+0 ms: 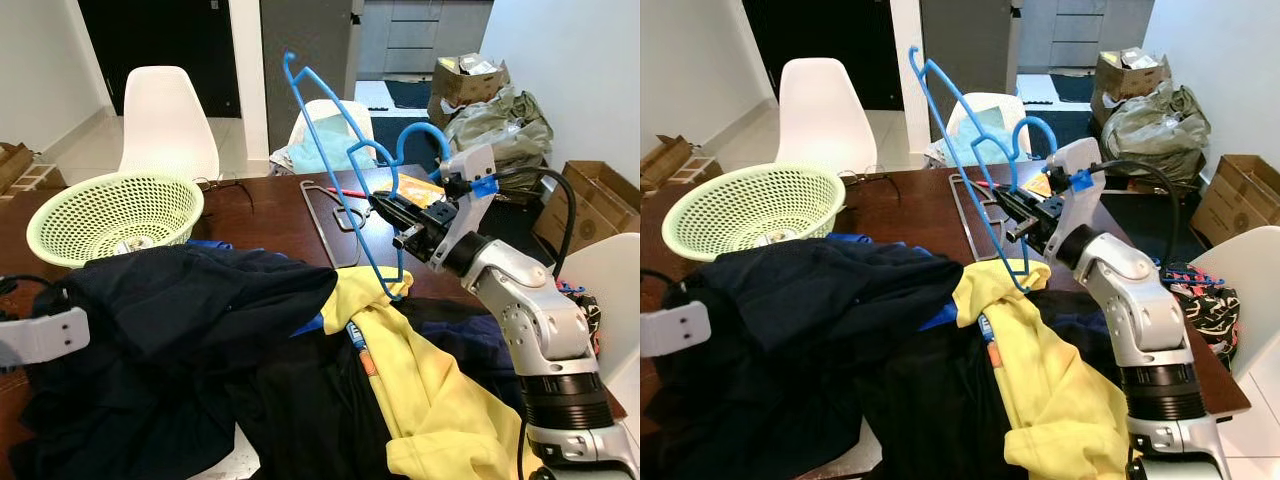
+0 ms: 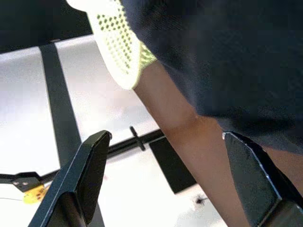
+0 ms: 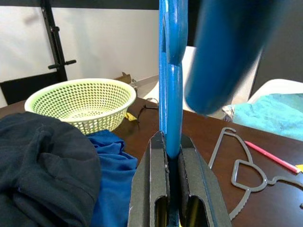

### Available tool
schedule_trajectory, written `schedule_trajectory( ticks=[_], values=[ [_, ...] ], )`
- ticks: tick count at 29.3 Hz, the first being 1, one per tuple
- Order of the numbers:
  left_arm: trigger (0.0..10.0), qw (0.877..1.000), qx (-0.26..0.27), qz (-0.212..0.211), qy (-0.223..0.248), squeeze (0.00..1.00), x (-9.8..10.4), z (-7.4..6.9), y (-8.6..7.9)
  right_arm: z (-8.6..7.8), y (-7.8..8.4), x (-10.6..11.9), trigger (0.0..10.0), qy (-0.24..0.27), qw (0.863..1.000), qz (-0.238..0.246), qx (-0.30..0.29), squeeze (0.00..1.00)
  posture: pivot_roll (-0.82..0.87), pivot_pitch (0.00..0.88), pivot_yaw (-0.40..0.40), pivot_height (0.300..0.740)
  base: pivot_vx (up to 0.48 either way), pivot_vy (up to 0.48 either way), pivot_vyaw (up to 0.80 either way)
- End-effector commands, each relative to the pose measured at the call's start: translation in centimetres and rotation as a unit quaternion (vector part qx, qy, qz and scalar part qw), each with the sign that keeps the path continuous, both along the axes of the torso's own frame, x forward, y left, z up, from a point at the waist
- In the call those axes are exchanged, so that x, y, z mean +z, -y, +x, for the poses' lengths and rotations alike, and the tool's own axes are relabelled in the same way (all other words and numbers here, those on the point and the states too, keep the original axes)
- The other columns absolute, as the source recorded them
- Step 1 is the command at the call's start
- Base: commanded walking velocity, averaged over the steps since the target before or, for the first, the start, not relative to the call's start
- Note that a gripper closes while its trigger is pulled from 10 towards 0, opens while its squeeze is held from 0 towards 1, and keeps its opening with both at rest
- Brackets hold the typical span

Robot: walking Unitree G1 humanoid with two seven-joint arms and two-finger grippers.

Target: Hang hanger

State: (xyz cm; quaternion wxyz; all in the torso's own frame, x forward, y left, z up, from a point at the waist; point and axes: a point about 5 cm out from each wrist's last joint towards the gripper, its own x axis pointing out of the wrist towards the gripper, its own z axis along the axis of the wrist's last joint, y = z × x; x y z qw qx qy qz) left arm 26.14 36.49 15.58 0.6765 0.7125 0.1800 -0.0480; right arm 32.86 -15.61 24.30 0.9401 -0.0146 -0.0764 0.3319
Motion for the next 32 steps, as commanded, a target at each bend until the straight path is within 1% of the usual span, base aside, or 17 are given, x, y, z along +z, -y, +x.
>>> schedule_trajectory(
  ticks=[1, 4, 5, 8, 9, 10, 11, 13, 14, 15, 16, 19, 23, 29, 30, 31, 32],
  values=[
    [0.5, 1.0, -0.008, 0.011, 0.003, 0.0, 0.2, 0.1, 0.0, -0.2, 0.1, -0.1, 10.0, -0.003, 1.0, -0.001, -0.004, 0.0, -0.02, 0.0, 0.022, 0.74, 0.0, 0.0, 0.0],
    [0.5, 1.0, -0.011, 0.009, 0.005, 0.0, 0.3, 0.2, 0.1, -0.3, 0.1, -0.1, 10.0, -0.004, 1.0, -0.001, -0.004, 0.0, -0.02, 0.0, 0.022, 0.74, 0.0, 0.0, 0.0],
    [0.0, 1.0, -0.015, 0.006, 0.005, 0.0, 0.2, 0.3, 0.3, -0.3, 0.1, -0.1, 10.0, -0.003, 1.0, 0.0, -0.004, 0.0, -0.03, 0.0, 0.023, 0.74, 0.0, 0.0, 0.0],
    [0.0, 1.0, -0.021, -0.004, -0.015, 0.0, -0.7, 0.3, 0.6, -0.3, 0.0, 0.0, 10.0, -0.003, 1.0, -0.001, -0.004, 0.0, -0.03, 0.0, 0.021, 0.74, 0.0, 0.0, 0.0],
    [0.0, 1.0, -0.021, -0.004, -0.015, 0.0, -0.7, 0.3, 0.6, -0.3, 0.0, 0.0, 10.0, -0.003, 1.0, -0.001, -0.004, 0.0, -0.03, 0.0, 0.021, 0.74, 0.0, 0.0, 0.0],
    [4.3, 1.0, -0.022, -0.005, -0.017, 0.0, -0.8, 0.3, 0.6, -0.4, 0.0, 0.0, 10.0, -0.003, 1.0, -0.001, -0.004, 0.0, -0.03, 0.0, 0.021, 0.74, 0.0, 0.0, 0.0],
    [4.3, 0.999, -0.019, -0.013, -0.029, 0.0, -1.4, 0.1, 0.7, -0.4, 0.1, 0.1, 10.0, -0.002, 1.0, -0.002, -0.005, 0.0, -0.03, 0.0, 0.021, 0.74, 0.0, 0.0, 0.0],
    [4.3, 0.999, -0.019, -0.013, -0.029, 0.0, -1.4, 0.1, 0.7, -0.4, 0.1, 0.1, 10.0, -0.002, 1.0, -0.002, -0.005, 0.0, -0.03, 0.0, 0.021, 0.74, 0.0, 0.0, 0.0],
    [10.0, 0.999, -0.015, -0.028, -0.041, 0.0, -1.8, -0.2, 0.7, -0.4, 0.2, 0.1, 10.0, -0.002, 1.0, -0.003, -0.006, 0.0, -0.03, 0.0, 0.021, 0.74, 0.0, 0.0, 0.0],
    [10.0, 0.998, -0.015, -0.031, -0.043, 0.0, -1.8, -0.2, 0.7, -0.4, 0.2, 0.1, 10.0, -0.002, 1.0, -0.003, -0.006, 0.0, -0.03, 0.0, 0.021, 0.74, 0.0, 0.0, 0.0],
    [10.0, 0.998, -0.006, -0.043, -0.048, 1.0, -1.9, -0.4, 0.6, -0.4, 0.2, 0.1, 10.0, -0.003, 1.0, -0.003, -0.007, 0.0, -0.03, 0.0, 0.021, 0.74, 0.0, 0.0, 0.0],
    [10.0, 0.997, 0.004, -0.049, -0.061, 1.0, -2.0, -0.9, 0.3, -0.4, 0.3, 0.1, 10.0, -0.003, 1.0, -0.003, -0.008, 0.0, -0.03, 0.0, 0.021, 0.74, 0.0, 0.0, 0.0],
    [10.0, 0.998, -0.001, -0.035, -0.058, 1.0, -1.8, -0.9, 0.2, -0.4, 0.2, 0.2, 10.0, -0.003, 1.0, -0.002, -0.007, 0.0, -0.02, 0.0, 0.019, 0.74, 0.0, 0.0, 0.0],
    [10.0, 0.998, -0.001, -0.033, -0.056, 1.0, -1.6, -1.0, 0.0, -0.4, 0.1, 0.2, 10.0, -0.003, 1.0, -0.002, -0.006, 0.0, -0.02, 0.0, 0.019, 0.74, 0.0, 0.0, 0.0],
    [10.0, 0.999, -0.004, -0.023, -0.049, 1.0, -1.3, -0.9, 0.0, -0.3, 0.2, 0.2, 10.0, -0.003, 1.0, 0.0, -0.006, 0.0, -0.02, 0.0, 0.019, 0.74, 0.0, 0.0, 0.0],
    [10.0, 0.999, -0.005, -0.011, -0.039, 0.0, -1.1, -0.7, -0.1, -0.3, 0.2, 0.2, 10.0, -0.003, 1.0, 0.001, -0.006, 0.0, -0.02, 0.0, 0.019, 0.74, 0.0, 0.0, 0.0],
    [10.0, 0.999, -0.005, -0.011, -0.039, 0.0, -1.1, -0.7, -0.1, -0.3, 0.2, 0.2, 10.0, -0.003, 1.0, 0.001, -0.006, 0.0, -0.02, 0.0, 0.019, 0.74, 0.0, 0.0, 0.0]
  ],
)
